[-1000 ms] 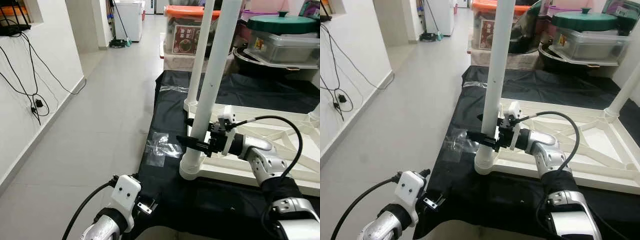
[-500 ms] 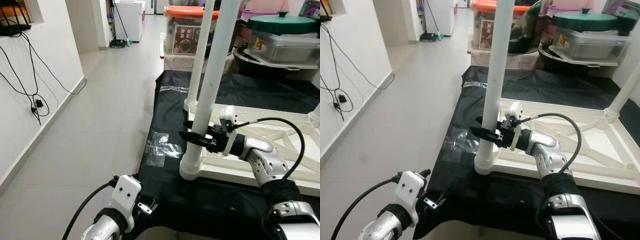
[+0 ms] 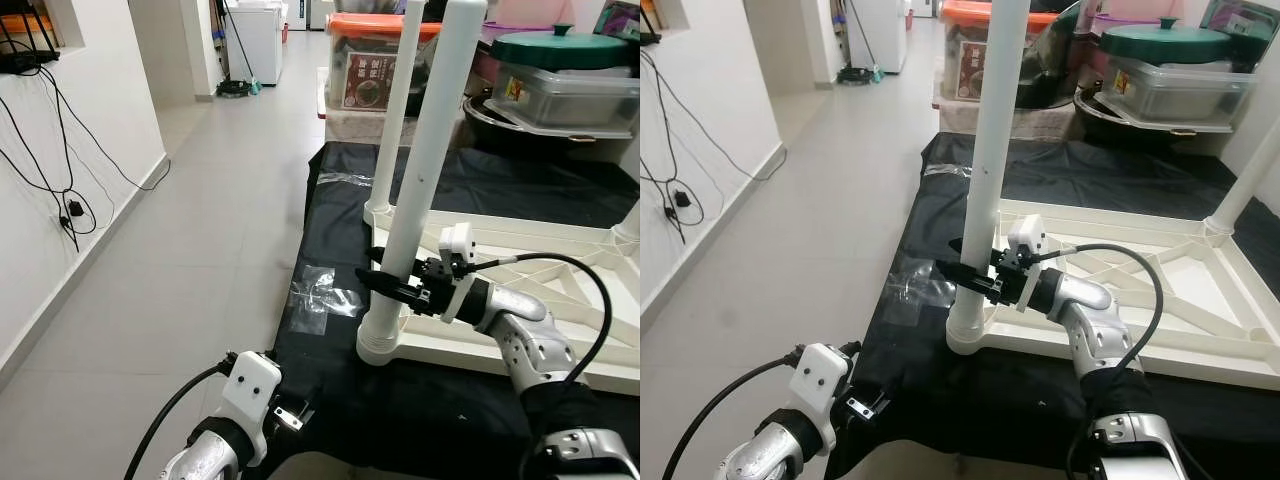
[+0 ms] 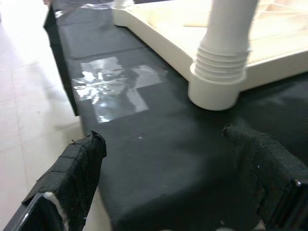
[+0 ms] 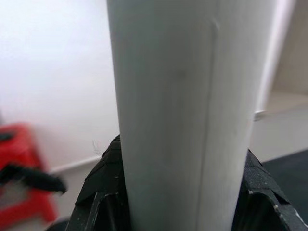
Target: Building children table
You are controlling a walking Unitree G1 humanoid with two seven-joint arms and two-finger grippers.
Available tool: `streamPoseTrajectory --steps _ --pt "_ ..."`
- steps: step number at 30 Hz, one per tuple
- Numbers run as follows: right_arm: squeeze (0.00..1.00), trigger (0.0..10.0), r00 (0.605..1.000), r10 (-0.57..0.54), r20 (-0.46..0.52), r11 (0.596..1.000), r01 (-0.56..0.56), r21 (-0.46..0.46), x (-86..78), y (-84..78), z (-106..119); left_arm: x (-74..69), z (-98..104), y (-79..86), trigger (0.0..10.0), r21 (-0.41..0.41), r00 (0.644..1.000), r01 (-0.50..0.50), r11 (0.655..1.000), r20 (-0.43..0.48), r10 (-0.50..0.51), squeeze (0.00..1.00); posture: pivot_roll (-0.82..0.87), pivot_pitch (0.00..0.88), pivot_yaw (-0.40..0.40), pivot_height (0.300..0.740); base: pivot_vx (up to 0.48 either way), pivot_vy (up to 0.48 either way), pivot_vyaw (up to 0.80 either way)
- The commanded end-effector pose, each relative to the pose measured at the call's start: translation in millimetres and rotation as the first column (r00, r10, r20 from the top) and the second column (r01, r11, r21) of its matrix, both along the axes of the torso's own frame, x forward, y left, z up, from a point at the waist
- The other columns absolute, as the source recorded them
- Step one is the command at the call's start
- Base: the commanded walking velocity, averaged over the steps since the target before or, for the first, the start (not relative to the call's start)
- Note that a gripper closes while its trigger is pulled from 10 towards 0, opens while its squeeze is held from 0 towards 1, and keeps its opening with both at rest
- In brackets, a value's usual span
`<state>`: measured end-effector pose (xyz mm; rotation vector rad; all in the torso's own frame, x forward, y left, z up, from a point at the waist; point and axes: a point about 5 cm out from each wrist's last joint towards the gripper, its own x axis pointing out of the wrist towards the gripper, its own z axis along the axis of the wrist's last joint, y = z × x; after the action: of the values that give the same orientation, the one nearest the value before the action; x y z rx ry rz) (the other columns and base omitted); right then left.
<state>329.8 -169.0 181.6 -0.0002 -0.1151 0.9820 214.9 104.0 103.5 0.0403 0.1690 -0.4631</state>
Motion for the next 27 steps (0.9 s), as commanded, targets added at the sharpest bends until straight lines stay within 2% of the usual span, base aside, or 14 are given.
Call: streamPoseTrajectory --steps 1,7,10,12,17,18,19,20,21,23,24,25,26,27 --pt "0.0 0.0 0.991 -0.117 -0.069 0.993 0.117 -0.012 -0.2 1.5 -15.9 2.3 -3.0 1.0 10.0 -0.008 1.0 -0.009 1.0 -0.021 0.009 0.0 0.08 0.016 -0.034 0.74 0.0 0.0 0.0" --pt "0.0 0.0 0.973 -0.216 -0.078 0.976 0.217 0.01 -0.9 2.6 -18.0 3.0 -3.1 0.6 10.0 -0.006 1.0 -0.005 1.0 -0.02 0.005 0.0 0.08 0.018 -0.032 0.74 0.0 0.0 0.0" --pt "0.0 0.0 0.928 -0.365 -0.077 0.929 0.368 0.031 -2.6 1.2 -21.0 3.1 -2.6 0.5 10.0 -0.005 1.0 -0.003 1.0 -0.017 0.003 0.0 0.07 0.021 -0.031 0.74 0.0 0.0 0.0" --pt "0.0 0.0 0.928 -0.365 -0.077 0.929 0.368 0.031 -2.6 1.2 -21.0 3.1 -2.6 0.5 10.0 -0.005 1.0 -0.003 1.0 -0.017 0.003 0.0 0.07 0.021 -0.031 0.74 0.0 0.0 0.0" --pt "0.0 0.0 0.861 -0.501 -0.086 0.862 0.505 0.045 -7.5 -1.6 -25.0 3.0 -2.1 0.5 10.0 -0.006 1.0 -0.004 1.0 -0.017 0.004 0.0 0.07 0.023 -0.031 0.74 0.0 0.0 0.0" --pt "0.0 0.0 0.804 -0.589 -0.085 0.804 0.593 0.043 -10.0 -3.7 -27.3 3.3 -1.9 0.7 10.0 -0.006 1.0 -0.004 1.0 -0.017 0.004 0.0 0.07 0.026 -0.03 0.74 0.0 0.0 0.0" --pt "0.0 0.0 0.804 -0.589 -0.085 0.804 0.593 0.043 -10.0 -3.7 -27.3 3.3 -1.9 0.7 10.0 -0.006 1.0 -0.004 1.0 -0.017 0.004 0.0 0.07 0.026 -0.03 0.74 0.0 0.0 0.0" --pt "0.0 0.0 0.739 -0.669 -0.081 0.739 0.673 0.04 -12.3 -5.4 -29.1 3.7 -1.7 0.8 10.0 -0.007 1.0 -0.004 1.0 -0.017 0.004 0.0 0.07 0.027 -0.03 0.74 0.0 0.0 0.0" --pt "0.0 0.0 0.739 -0.669 -0.081 0.739 0.673 0.04 -12.3 -5.4 -29.1 3.7 -1.7 0.8 10.0 -0.007 1.0 -0.004 1.0 -0.017 0.004 0.0 0.07 0.027 -0.03 0.74 0.0 0.0 0.0" --pt "0.0 0.0 0.544 -0.835 -0.082 0.544 0.839 0.028 -18.0 -9.6 -31.8 4.4 -1.3 1.1 10.0 -0.007 1.0 -0.004 1.0 -0.017 0.004 0.0 0.07 0.029 -0.029 0.74 0.0 0.0 0.0" --pt "0.0 0.0 0.544 -0.835 -0.082 0.544 0.839 0.028 -18.0 -9.6 -31.8 4.4 -1.3 1.1 10.0 -0.007 1.0 -0.004 1.0 -0.017 0.004 0.0 0.07 0.029 -0.029 0.74 0.0 0.0 0.0" --pt "0.0 0.0 0.448 -0.89 -0.084 0.448 0.894 0.022 -21.1 -8.8 -31.9 4.8 -1.4 1.4 10.0 -0.007 1.0 -0.004 1.0 -0.017 0.004 0.0 0.07 0.03 -0.029 0.74 0.0 0.0 0.0" --pt "0.0 0.0 0.448 -0.89 -0.084 0.448 0.894 0.022 -21.1 -8.8 -31.9 4.8 -1.4 1.4 10.0 -0.007 1.0 -0.004 1.0 -0.017 0.004 0.0 0.07 0.03 -0.029 0.74 0.0 0.0 0.0" --pt "0.0 0.0 0.373 -0.924 -0.088 0.373 0.928 0.02 -23.2 -6.0 -31.5 4.9 -1.4 1.6 10.0 -0.006 1.0 -0.004 1.0 -0.018 0.004 0.0 0.07 0.029 -0.026 0.74 0.0 0.0 0.0"
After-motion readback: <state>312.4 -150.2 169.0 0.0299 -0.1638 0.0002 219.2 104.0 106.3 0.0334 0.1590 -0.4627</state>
